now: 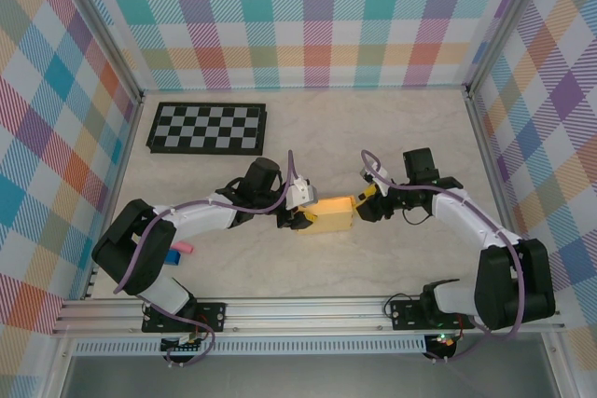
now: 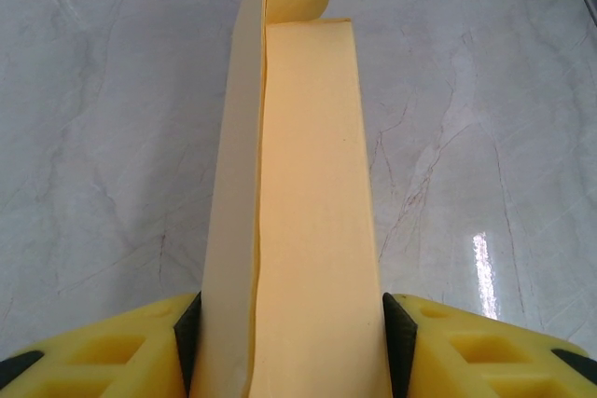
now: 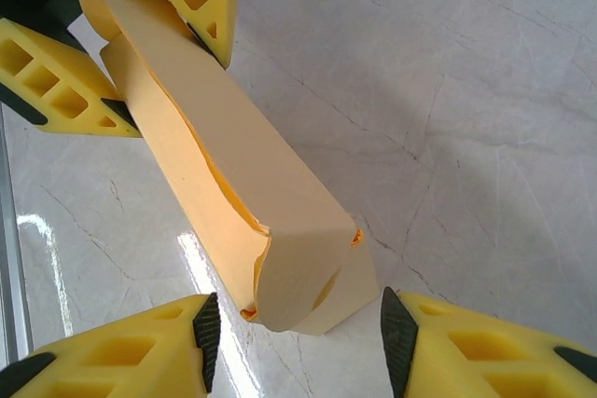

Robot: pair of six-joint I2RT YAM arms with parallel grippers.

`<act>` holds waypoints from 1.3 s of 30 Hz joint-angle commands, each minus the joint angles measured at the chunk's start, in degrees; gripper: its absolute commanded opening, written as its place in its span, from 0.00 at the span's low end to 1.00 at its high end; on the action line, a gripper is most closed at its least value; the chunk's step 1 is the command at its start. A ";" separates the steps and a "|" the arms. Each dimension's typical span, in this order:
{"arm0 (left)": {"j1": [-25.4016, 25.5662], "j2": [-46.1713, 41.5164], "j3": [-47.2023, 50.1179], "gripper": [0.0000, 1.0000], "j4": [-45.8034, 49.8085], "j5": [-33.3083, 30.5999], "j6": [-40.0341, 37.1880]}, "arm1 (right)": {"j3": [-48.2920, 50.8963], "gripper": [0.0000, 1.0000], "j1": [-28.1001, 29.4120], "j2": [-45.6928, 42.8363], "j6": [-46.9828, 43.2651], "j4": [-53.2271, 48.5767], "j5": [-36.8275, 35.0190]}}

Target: Fold the paper box

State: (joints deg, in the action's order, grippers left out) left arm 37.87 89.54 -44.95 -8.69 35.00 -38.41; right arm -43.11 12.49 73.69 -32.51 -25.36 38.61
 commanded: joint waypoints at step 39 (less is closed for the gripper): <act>0.72 2.04 -2.86 0.46 2.56 -0.11 -0.61 | -4.42 0.06 8.11 3.21 8.48 3.32 -3.44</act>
State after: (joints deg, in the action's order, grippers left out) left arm 37.71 89.93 -46.72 -5.93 32.95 -38.26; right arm -45.74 18.13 75.53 -24.93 -22.74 31.38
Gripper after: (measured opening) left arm 0.466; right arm 0.064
